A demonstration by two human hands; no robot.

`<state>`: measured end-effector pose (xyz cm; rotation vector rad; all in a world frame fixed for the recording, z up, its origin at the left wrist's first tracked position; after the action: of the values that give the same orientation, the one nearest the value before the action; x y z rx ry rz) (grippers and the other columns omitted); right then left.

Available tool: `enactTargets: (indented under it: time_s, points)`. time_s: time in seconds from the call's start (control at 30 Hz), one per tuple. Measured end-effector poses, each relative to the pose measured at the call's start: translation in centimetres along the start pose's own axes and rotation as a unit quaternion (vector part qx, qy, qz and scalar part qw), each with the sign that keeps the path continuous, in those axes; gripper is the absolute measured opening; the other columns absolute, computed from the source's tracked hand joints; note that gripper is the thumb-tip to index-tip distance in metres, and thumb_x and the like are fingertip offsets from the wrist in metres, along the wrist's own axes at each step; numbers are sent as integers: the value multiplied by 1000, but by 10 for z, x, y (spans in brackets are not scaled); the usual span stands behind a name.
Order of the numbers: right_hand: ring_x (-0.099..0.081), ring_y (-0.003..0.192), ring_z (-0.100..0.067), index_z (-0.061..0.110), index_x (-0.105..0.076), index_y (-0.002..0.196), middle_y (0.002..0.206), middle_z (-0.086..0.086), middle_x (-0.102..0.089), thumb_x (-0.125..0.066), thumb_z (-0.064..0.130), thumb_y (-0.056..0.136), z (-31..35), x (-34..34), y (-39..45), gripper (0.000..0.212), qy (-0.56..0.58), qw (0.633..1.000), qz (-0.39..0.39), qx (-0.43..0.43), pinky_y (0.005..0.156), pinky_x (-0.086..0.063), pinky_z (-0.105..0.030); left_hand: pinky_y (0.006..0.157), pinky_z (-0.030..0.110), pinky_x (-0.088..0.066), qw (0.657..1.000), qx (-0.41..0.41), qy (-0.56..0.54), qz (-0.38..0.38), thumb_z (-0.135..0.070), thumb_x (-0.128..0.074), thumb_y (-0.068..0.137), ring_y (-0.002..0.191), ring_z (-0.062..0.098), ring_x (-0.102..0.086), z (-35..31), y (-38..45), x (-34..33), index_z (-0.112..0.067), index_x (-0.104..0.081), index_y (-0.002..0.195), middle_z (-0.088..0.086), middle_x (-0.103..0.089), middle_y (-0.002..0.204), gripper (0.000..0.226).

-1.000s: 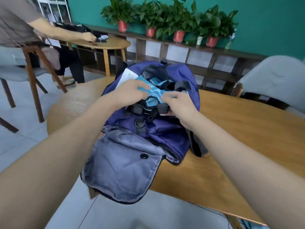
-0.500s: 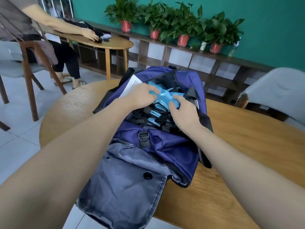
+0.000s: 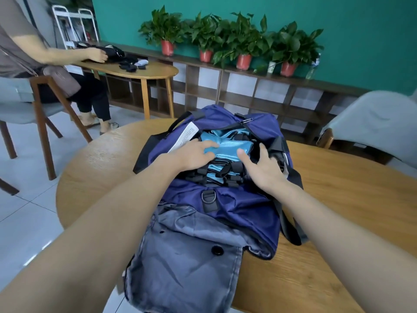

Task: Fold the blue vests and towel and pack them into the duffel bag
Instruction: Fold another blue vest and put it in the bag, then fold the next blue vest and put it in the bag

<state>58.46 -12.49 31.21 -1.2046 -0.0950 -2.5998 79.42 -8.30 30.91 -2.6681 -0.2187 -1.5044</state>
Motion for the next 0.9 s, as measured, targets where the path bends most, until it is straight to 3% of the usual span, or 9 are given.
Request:
enactTargets:
  time_s: [0.17, 0.27, 0.4, 0.47, 0.57, 0.73, 0.83, 0.9]
  points:
    - [-37, 142, -33, 31, -8, 160, 153, -14, -42, -33, 93, 77, -33, 14, -16, 107, 10, 1000, -2, 0, 113, -33, -50, 112, 34, -32, 999, -34, -16, 14, -35, -46, 102, 139, 26, -36, -40, -17, -27, -39, -47, 146, 15, -48, 144, 44]
    - [-43, 139, -30, 26, -15, 160, 150, -8, -48, -34, 97, 72, -47, 24, -31, 114, 22, 1000, 3, 9, 112, -36, -49, 106, 32, -34, 998, -50, -31, -8, -33, -48, 103, 132, 26, -41, -59, -29, -37, -35, -49, 146, 13, -54, 135, 43]
    - [-48, 134, -26, 20, -24, 159, 146, -6, -53, -38, 90, 79, -43, 32, -50, 108, 12, 997, 41, 66, 110, -39, -42, 97, 28, -38, 996, -23, -52, -67, -32, -53, 101, 115, 26, -53, -57, -34, -29, -35, -52, 144, 9, -54, 118, 43]
    - [-45, 138, -22, 17, -30, 157, 149, -2, -50, -43, 79, 88, -36, 40, -64, 94, 9, 994, 40, 100, 110, -37, -36, 95, 28, -38, 994, -12, -49, -100, -33, -52, 102, 111, 27, -57, -56, -40, -25, -30, -53, 145, 12, -54, 127, 43]
    - [-48, 134, -14, 17, -41, 151, 147, 4, -51, -53, 62, 95, -32, 51, -92, 73, 29, 990, 45, 132, 101, -35, -23, 100, 34, -39, 990, 12, -58, -125, -34, -42, 107, 124, 33, -52, -64, -56, -25, -22, -47, 149, 18, -54, 136, 44]
    - [-54, 125, -10, 23, -47, 146, 140, 4, -56, -59, 57, 94, -52, 75, -135, 64, 36, 987, 43, 153, 108, -43, -29, 114, 45, -29, 982, 83, -86, -148, -47, -36, 106, 145, 36, -31, -70, -101, -33, -18, -29, 157, 20, -38, 155, 60]
    - [-54, 123, -8, 23, -51, 143, 133, 5, -60, -60, 54, 94, -68, 97, -164, 59, 42, 985, 27, 163, 102, -43, -23, 119, 52, -23, 974, 129, -19, -185, -54, -37, 103, 148, 38, -22, -85, -140, -35, -20, -29, 157, 20, -25, 161, 64]
    - [-55, 120, -10, 24, -52, 141, 127, 4, -61, -61, 51, 95, -82, 109, -184, 54, 41, 985, 20, 167, 96, -42, -20, 120, 54, -21, 969, 115, 7, -218, -52, -38, 103, 149, 37, -19, -112, -166, -37, -21, -34, 154, 18, -24, 161, 60]
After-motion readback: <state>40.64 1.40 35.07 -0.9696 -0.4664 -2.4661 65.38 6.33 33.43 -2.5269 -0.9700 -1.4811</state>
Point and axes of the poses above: each hand's wrist, its own y-axis towards the middle knuckle, its own x-axis out of the back of the hand, z = x × y, the point moved 10 cm from there along y, towards the middle knuckle
